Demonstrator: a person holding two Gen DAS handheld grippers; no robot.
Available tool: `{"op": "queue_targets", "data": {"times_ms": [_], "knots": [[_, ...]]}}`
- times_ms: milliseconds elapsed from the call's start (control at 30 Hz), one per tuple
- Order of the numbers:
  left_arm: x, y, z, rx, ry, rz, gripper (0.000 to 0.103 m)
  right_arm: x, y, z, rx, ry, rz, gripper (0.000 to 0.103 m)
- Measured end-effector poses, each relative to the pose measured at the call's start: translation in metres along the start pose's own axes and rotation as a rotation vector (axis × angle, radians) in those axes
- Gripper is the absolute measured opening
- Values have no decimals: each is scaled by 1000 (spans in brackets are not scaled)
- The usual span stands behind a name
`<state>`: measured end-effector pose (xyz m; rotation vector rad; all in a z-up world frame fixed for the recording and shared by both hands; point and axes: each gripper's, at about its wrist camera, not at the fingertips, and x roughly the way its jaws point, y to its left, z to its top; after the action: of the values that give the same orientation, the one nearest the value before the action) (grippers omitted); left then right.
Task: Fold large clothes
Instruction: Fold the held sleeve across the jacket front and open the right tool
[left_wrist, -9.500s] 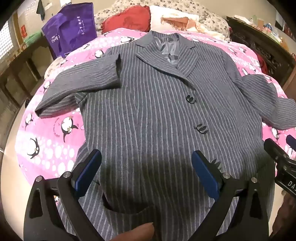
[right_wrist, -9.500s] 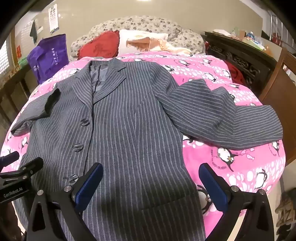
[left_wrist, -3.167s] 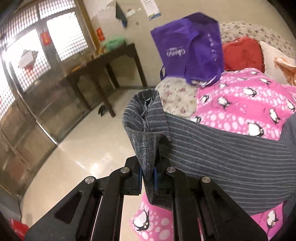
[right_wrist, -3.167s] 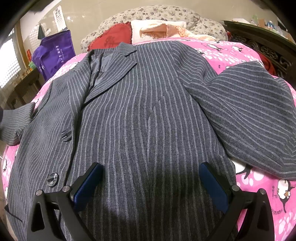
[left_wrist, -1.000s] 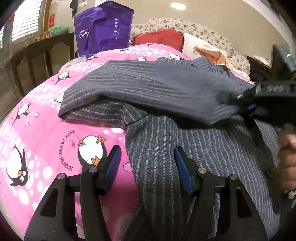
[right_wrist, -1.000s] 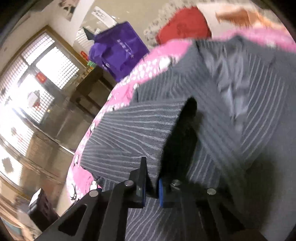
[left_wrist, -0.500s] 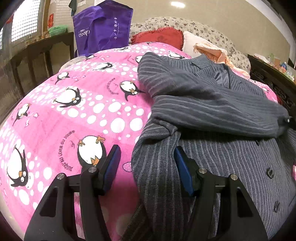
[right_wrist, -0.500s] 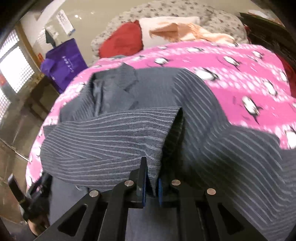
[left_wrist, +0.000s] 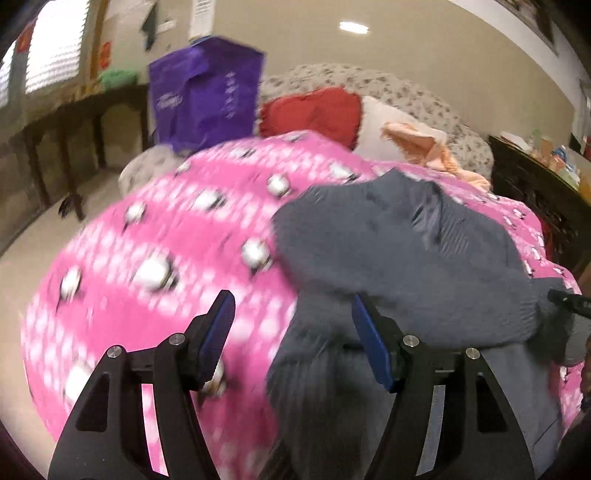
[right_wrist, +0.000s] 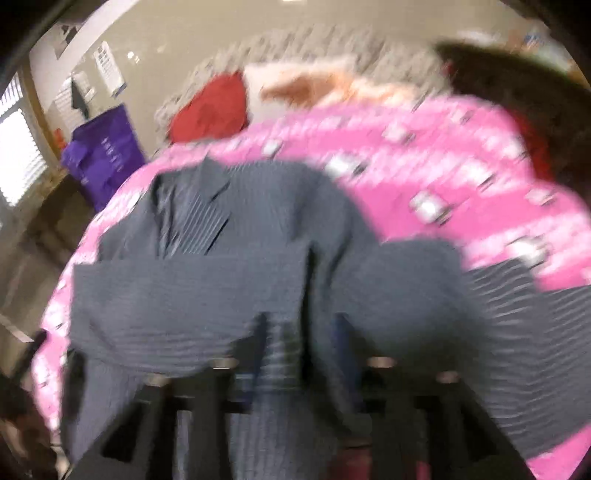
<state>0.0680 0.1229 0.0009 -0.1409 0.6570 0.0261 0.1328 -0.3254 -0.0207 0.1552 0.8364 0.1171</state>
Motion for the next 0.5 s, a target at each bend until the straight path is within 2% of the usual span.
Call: {"op": "queue_targets", "data": {"times_ms": [33,67,100,133,200,267,300,333,367,433,500], "knots": [[4,-8,6,25,3,-15,66,-11,7,0,-22,-55,-4,43],[11,-18,11,60,13,-33,66,-16,16,0,-52,-73,31,43],[22,-28,15,93,37,-41,64,-17,25,-1,-79,-68,69,38],[38,-35,16,115,75,-36,53,-11,43,-2,-134,-43,124,29],[70,-42,6,150,164,24,34,7,63,-8,-209,14,110,28],[87,-43,-8,171,221,64,34,39,66,-17,-228,104,63,28],[89,-43,-16,186,222,64,34,61,58,-26,-213,185,8,28],[84,-46,-18,213,195,69,34,67,53,-30,-192,201,8,28],[82,-48,-14,223,195,70,34,63,47,-30,-162,161,29,28],[73,-43,1,180,166,47,34,60,46,-23,-158,201,-4,28],[71,-37,24,135,124,40,37,48,51,-10,-158,136,-17,29]]}}
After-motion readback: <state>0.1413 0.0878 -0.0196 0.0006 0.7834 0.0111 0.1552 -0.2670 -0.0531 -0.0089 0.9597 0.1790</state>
